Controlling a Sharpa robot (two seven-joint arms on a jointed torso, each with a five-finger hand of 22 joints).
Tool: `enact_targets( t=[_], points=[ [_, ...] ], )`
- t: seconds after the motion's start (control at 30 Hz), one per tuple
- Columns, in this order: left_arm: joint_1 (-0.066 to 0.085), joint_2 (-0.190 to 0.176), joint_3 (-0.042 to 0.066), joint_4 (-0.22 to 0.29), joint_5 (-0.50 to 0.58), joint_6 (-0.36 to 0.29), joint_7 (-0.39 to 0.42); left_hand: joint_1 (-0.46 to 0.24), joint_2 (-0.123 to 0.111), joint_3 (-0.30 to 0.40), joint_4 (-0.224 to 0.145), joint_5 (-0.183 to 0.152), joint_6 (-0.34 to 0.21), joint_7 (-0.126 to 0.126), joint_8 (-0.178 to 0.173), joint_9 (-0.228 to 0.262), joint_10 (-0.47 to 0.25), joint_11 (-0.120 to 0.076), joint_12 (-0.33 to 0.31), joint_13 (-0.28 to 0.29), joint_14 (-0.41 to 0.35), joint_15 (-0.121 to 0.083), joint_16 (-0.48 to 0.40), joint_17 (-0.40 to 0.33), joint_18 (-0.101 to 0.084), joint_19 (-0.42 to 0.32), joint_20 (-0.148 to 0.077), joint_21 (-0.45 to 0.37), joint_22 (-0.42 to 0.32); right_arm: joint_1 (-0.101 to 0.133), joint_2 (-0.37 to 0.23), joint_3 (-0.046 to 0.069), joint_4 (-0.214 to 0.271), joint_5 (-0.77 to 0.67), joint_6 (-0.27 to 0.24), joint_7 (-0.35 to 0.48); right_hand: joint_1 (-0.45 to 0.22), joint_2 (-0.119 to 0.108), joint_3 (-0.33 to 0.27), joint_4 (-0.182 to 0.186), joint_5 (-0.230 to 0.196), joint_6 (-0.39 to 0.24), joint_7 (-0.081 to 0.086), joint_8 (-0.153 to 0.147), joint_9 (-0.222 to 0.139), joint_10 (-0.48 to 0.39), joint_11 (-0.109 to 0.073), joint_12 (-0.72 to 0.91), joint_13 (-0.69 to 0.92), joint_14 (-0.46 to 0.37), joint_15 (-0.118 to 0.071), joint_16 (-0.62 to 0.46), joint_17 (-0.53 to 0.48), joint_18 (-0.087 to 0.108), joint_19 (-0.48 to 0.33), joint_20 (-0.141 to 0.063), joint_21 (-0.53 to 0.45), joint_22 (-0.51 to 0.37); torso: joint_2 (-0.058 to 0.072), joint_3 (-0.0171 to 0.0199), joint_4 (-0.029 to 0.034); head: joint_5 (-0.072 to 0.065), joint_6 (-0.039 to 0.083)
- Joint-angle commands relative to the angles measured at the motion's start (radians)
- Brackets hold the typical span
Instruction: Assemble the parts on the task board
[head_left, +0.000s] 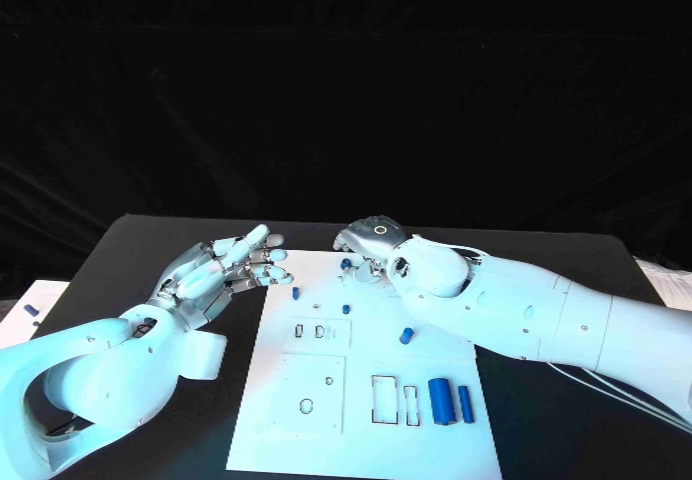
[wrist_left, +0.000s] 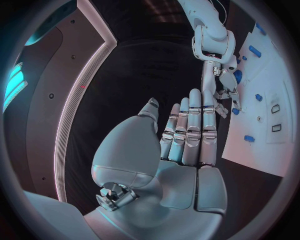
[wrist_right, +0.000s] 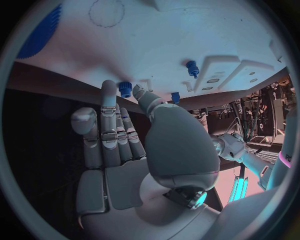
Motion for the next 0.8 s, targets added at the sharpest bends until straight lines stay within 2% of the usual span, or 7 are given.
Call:
enact_targets(
  t=[0.03, 0.2, 0.43, 0.6, 0.7, 0.77, 0.8],
  points=[
    [0.002, 0.001, 0.001, 0.001, -0.004, 0.012, 0.007, 0.013, 0.0, -0.002, -0.006, -0.002, -0.004, 0.006, -0.004, 0.001, -0.007, 0.0, -0.004, 0.001, -0.008, 0.0, -0.003, 0.001, 0.01, -0.006, 0.002, -0.003, 0.0, 0.0, -0.012, 0.0, 0.016, 0.008, -0.028, -0.01, 0.024, -0.001, -0.024, 0.015, -0.003, 0.003, 0.011, 0.007, 0.003, -0.004, 0.0, 0.005, 0.001, 0.006, 0.004, -0.014, -0.009, 0.014, -0.008, -0.001, -0.017, -0.021, 0.001, -0.0001, 0.0011, -0.001, 0.001],
    [0.002, -0.002, 0.001, 0.0, -0.004, 0.011, 0.007, 0.013, 0.0, -0.002, -0.006, -0.002, -0.004, 0.006, -0.004, 0.001, -0.007, 0.0, -0.004, 0.001, -0.008, 0.0, -0.003, 0.001, 0.01, -0.006, 0.002, -0.003, 0.0, 0.0, -0.066, 0.002, 0.075, 0.033, -0.051, -0.01, 0.046, 0.01, -0.036, 0.037, -0.002, 0.035, 0.01, 0.014, 0.006, 0.034, -0.006, 0.016, 0.004, 0.025, -0.001, -0.024, -0.016, 0.007, 0.029, -0.004, -0.007, 0.007, 0.0, 0.0004, -0.0016, 0.001, 0.001],
    [0.003, -0.009, 0.001, -0.001, -0.004, 0.01, 0.007, 0.013, 0.0, -0.002, -0.006, -0.002, -0.004, 0.006, -0.004, 0.001, -0.007, 0.0, -0.004, 0.001, -0.008, 0.0, -0.003, 0.001, 0.01, -0.006, 0.002, -0.003, 0.0, 0.006, -0.186, 0.017, 0.185, 0.123, -0.064, -0.023, 0.041, 0.019, -0.023, 0.072, 0.009, 0.07, 0.002, 0.014, 0.006, 0.163, -0.026, 0.055, 0.017, 0.077, -0.016, 0.007, -0.003, -0.033, 0.171, -0.017, 0.103, 0.206, -0.002, 0.0007, -0.01, -0.002, 0.008],
    [0.003, -0.008, 0.001, -0.006, -0.004, 0.012, 0.006, 0.013, 0.0, -0.002, -0.006, -0.002, -0.004, 0.006, -0.004, 0.001, -0.007, 0.0, -0.004, 0.001, -0.008, 0.0, -0.003, 0.001, 0.01, -0.006, 0.002, -0.003, 0.0, 0.013, -0.291, 0.028, 0.264, 0.244, -0.023, -0.068, -0.008, -0.023, -0.056, 0.123, 0.065, 0.056, -0.008, 0.004, 0.001, 0.335, -0.054, 0.124, 0.063, 0.111, -0.039, 0.084, 0.039, -0.066, 0.282, -0.035, 0.198, 0.377, -0.006, 0.0026, -0.021, -0.004, 0.011],
    [0.003, -0.005, 0.0, -0.01, -0.004, 0.014, 0.005, 0.013, 0.0, -0.002, -0.006, -0.002, -0.004, 0.006, -0.004, 0.001, -0.007, 0.0, -0.004, 0.001, -0.008, 0.0, -0.003, 0.001, 0.01, -0.006, 0.002, -0.003, 0.0, 0.015, -0.328, 0.03, 0.28, 0.296, 0.012, -0.094, -0.037, -0.046, -0.13, 0.168, 0.104, 0.033, -0.02, 0.006, 0.001, 0.423, -0.073, 0.193, 0.13, 0.122, -0.053, 0.389, 0.309, -0.081, 0.327, -0.052, 0.237, 0.45, -0.008, 0.0035, -0.0259, -0.004, 0.012],
    [0.003, -0.003, 0.0, -0.013, -0.004, 0.015, 0.005, 0.013, 0.001, -0.002, -0.006, -0.002, -0.004, 0.006, -0.004, 0.001, -0.007, 0.0, -0.004, 0.001, -0.008, 0.0, -0.003, 0.002, 0.01, -0.006, 0.002, -0.003, 0.0, 0.016, -0.348, 0.031, 0.283, 0.32, 0.043, -0.111, 0.009, -0.018, -0.274, 0.243, 0.135, 0.009, -0.014, 0.013, 0.005, 0.403, -0.066, 0.297, 0.283, 0.111, -0.067, 0.605, 0.512, -0.09, 0.351, -0.055, 0.262, 0.496, -0.008, 0.0046, -0.0292, -0.004, 0.012],
    [0.003, -0.002, 0.0, -0.013, -0.004, 0.015, 0.005, 0.013, 0.002, -0.002, -0.006, -0.002, -0.004, 0.006, -0.004, 0.001, -0.007, 0.0, -0.004, 0.001, -0.008, 0.0, -0.003, 0.003, 0.01, -0.006, 0.002, -0.003, 0.0, 0.016, -0.354, 0.031, 0.281, 0.326, 0.056, -0.117, 0.025, -0.025, -0.294, 0.252, 0.136, 0.005, -0.018, 0.013, 0.005, 0.398, -0.073, 0.32, 0.315, 0.112, -0.058, 0.646, 0.556, -0.093, 0.358, -0.056, 0.267, 0.508, -0.008, 0.0054, -0.0296, -0.004, 0.012]
  ],
)
